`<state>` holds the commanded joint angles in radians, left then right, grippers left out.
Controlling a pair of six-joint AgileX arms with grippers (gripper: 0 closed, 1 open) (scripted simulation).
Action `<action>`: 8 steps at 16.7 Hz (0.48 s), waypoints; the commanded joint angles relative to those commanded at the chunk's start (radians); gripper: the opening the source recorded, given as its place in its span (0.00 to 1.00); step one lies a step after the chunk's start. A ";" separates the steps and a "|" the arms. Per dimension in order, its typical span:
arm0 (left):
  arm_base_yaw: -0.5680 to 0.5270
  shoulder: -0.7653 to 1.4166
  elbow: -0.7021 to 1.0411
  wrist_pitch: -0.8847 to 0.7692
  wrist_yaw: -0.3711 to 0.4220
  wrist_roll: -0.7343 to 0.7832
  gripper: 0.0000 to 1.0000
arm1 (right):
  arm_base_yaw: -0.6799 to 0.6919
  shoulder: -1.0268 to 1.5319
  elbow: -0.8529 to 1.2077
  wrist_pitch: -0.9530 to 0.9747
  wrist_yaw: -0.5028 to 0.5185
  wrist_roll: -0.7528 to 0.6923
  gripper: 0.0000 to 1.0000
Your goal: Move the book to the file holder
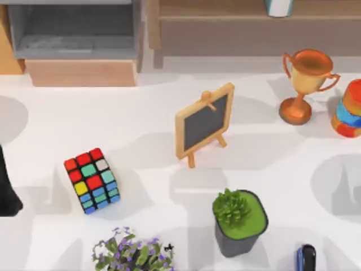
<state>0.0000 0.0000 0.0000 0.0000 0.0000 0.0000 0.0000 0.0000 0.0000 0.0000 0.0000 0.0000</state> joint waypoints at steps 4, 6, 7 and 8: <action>-0.014 0.027 0.027 0.006 -0.010 0.001 1.00 | 0.000 0.000 0.000 0.000 0.000 0.000 1.00; -0.047 0.092 0.091 0.017 -0.034 0.005 1.00 | 0.000 0.000 0.000 0.000 0.000 0.000 1.00; -0.069 0.141 0.136 0.025 -0.051 0.007 1.00 | 0.000 0.000 0.000 0.000 0.000 0.000 1.00; -0.095 0.199 0.190 0.034 -0.072 0.011 1.00 | 0.000 0.000 0.000 0.000 0.000 0.000 1.00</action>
<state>-0.0951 0.1987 0.1897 0.0337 -0.0716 0.0105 0.0000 0.0000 0.0000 0.0000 0.0000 0.0000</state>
